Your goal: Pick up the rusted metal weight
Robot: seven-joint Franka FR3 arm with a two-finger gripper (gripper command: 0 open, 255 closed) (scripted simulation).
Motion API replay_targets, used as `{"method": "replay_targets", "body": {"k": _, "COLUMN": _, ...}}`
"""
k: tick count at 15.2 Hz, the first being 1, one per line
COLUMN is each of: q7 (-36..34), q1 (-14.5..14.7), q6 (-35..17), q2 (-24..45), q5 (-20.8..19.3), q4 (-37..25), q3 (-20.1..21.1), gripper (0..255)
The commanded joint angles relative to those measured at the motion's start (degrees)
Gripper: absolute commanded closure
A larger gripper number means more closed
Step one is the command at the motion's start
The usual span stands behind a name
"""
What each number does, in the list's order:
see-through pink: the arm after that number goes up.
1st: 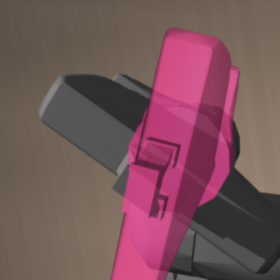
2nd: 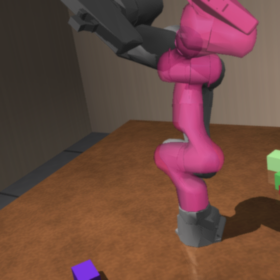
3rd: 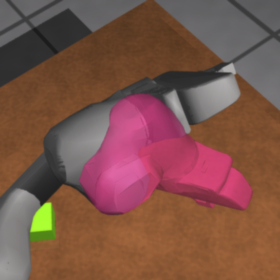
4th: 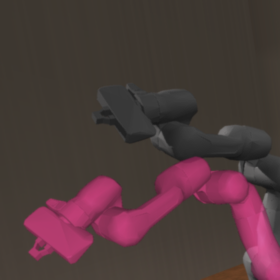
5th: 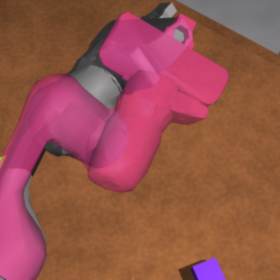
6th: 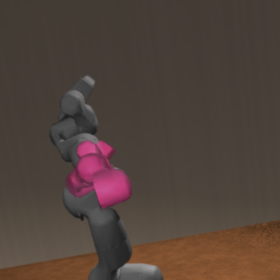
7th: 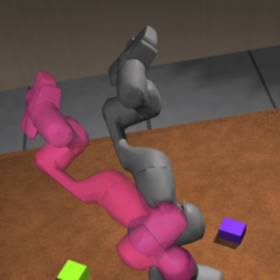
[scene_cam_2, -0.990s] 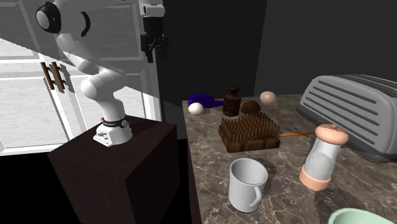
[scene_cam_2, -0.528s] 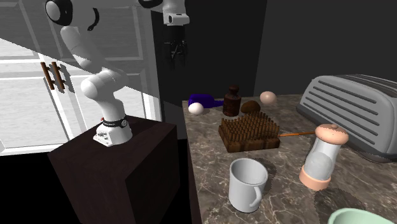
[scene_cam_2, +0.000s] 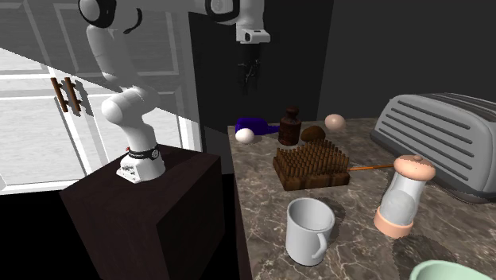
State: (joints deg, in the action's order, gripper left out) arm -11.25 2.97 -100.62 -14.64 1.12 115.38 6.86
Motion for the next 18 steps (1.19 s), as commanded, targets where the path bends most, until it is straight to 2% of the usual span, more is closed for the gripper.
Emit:
{"method": "replay_targets", "body": {"k": 1, "q7": -0.8, "q1": 0.3, "q6": -0.9, "q2": 4.8, "q5": 0.0, "q4": -3.6, "q3": 0.6, "gripper": 0}}
{"method": "replay_targets", "body": {"k": 6, "q7": -3.1, "q1": 1.3, "q6": -1.6, "q2": 16.0, "q5": -0.6, "q4": -13.3, "q3": 2.2, "gripper": 0}}
{"method": "replay_targets", "body": {"k": 12, "q7": -5.6, "q1": 3.3, "q6": 0.0, "q2": 29.9, "q5": -1.9, "q4": -27.8, "q3": 3.3, "gripper": 0}}
{"method": "replay_targets", "body": {"k": 18, "q7": -5.5, "q1": 3.2, "q6": -4.5, "q2": 30.2, "q5": -2.0, "q4": -23.6, "q3": 3.2, "gripper": 0}}
